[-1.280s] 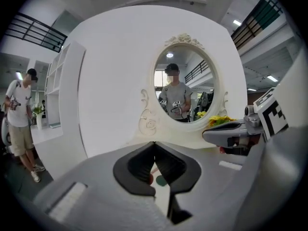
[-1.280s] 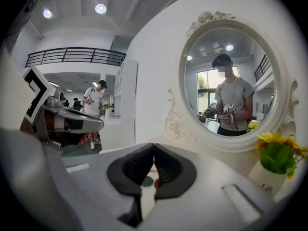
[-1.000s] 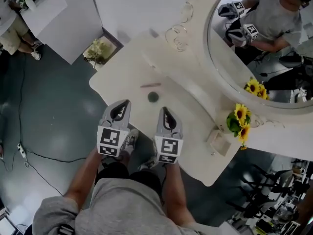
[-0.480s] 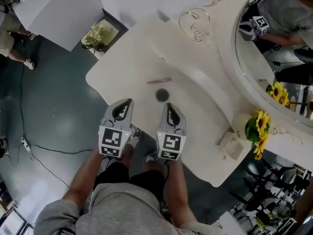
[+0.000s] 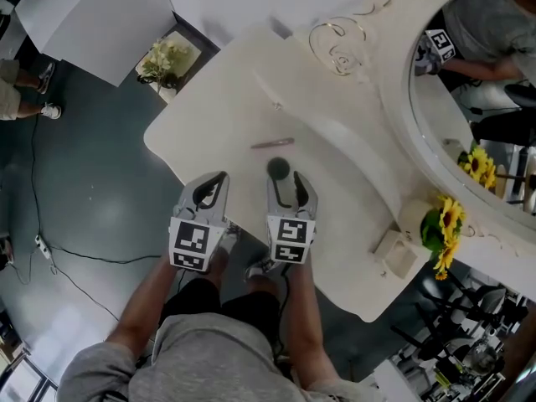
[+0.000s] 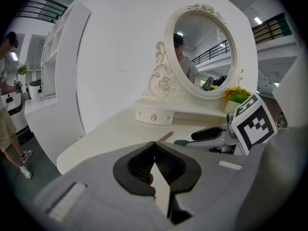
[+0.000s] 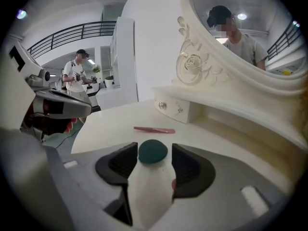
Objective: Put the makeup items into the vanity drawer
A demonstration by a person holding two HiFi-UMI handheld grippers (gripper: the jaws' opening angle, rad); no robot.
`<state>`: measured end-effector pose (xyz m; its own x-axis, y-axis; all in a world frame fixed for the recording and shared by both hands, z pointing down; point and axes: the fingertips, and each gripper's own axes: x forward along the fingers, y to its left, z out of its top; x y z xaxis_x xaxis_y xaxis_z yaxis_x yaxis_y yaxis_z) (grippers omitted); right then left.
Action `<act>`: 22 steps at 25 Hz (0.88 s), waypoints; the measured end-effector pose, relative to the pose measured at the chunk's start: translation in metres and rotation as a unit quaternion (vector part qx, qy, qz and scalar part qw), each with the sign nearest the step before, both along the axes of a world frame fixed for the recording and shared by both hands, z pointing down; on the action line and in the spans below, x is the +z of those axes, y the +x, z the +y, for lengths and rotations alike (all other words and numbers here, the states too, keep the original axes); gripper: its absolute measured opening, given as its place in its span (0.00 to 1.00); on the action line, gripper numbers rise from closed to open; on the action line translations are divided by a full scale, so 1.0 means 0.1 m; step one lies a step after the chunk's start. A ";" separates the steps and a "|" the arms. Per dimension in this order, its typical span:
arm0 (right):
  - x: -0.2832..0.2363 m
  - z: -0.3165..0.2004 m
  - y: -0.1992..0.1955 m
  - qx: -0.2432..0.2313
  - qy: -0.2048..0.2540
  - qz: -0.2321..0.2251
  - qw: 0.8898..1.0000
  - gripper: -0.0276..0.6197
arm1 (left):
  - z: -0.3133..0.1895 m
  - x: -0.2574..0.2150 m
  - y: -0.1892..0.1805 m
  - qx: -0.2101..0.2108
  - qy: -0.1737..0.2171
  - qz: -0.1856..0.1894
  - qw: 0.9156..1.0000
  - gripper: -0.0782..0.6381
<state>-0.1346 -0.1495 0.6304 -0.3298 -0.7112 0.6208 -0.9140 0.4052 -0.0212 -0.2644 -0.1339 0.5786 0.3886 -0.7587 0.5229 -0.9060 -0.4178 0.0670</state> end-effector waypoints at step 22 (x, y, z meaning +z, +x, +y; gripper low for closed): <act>0.10 -0.06 0.00 -0.029 -0.038 0.035 0.998 0.13 | -0.06 -0.02 -0.06 -0.008 -0.003 -0.007 1.000 0.12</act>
